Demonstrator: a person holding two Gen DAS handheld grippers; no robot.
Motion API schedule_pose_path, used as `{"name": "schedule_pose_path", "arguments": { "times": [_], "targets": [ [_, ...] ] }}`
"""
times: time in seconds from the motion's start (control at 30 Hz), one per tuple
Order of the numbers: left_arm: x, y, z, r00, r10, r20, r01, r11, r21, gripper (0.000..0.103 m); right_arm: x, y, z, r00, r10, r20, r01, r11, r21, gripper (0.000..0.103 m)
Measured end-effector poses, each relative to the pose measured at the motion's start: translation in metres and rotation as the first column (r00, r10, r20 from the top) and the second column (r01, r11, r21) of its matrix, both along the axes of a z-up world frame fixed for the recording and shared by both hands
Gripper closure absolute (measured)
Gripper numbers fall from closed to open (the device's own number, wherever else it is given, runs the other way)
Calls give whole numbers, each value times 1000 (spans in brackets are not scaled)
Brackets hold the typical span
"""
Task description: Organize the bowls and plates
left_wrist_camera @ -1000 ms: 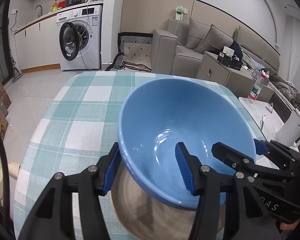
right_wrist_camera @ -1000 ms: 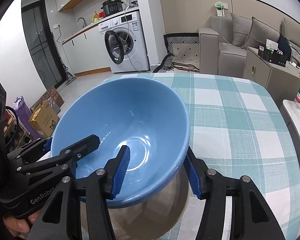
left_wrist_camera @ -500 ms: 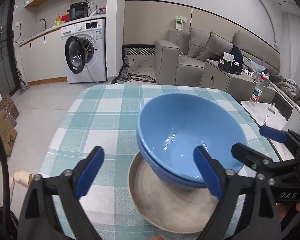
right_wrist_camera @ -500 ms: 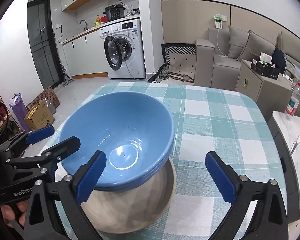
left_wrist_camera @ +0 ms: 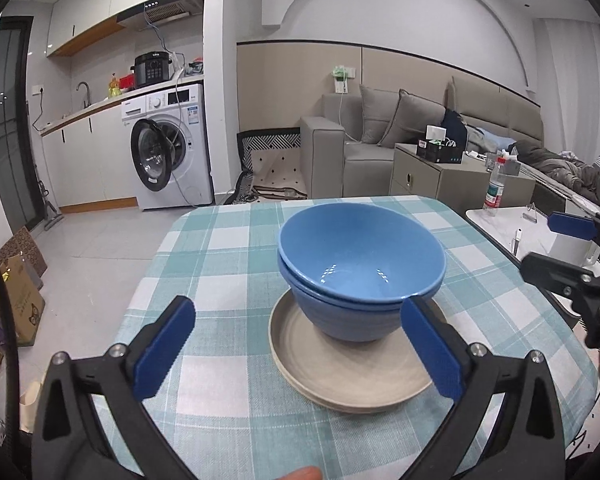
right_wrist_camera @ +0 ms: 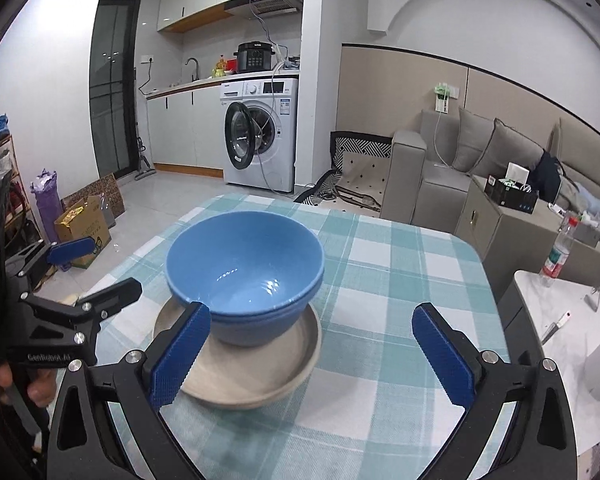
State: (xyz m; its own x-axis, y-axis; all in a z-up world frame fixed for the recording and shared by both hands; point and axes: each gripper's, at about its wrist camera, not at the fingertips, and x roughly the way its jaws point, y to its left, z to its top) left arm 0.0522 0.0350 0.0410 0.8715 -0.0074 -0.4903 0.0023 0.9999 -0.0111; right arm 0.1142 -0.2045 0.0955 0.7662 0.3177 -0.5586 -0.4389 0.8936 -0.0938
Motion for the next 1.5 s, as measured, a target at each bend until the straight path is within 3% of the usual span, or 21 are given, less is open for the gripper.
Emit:
{"name": "schedule_pose_path", "arguments": {
  "times": [0.13, 0.33, 0.53, 0.93, 1.27, 1.5],
  "targets": [
    [-23, 2, 6, 1000, -9, 16, 9, 1000, 19, 0, -30, -13, 11, 999, 8, 32, -6, 998, -54, 0],
    [-56, 13, 7, 998, -14, 56, 13, 999, 30, 0, -65, -24, 20, 999, 18, 51, -17, 999, -33, 0],
    [-71, 24, -6, 998, 4, 62, -5, 1000, 20, 0, -79, -20, 9, 998, 20, 52, -20, 1000, 2, 0],
    [-65, 27, -45, 999, 23, 37, -24, 999, 33, 0, -89, -14, -29, 994, 81, 79, -87, 994, 67, 0],
    [-58, 26, -56, 998, 15, 54, -16, 1000, 10, 0, -77, -23, -56, 996, 66, 64, -73, 990, 117, 0],
    [-51, 23, -65, 998, 7, 57, -8, 1000, 8, 0, -75, -25, -64, 993, 44, 113, -57, 992, 117, 0]
  ]
}}
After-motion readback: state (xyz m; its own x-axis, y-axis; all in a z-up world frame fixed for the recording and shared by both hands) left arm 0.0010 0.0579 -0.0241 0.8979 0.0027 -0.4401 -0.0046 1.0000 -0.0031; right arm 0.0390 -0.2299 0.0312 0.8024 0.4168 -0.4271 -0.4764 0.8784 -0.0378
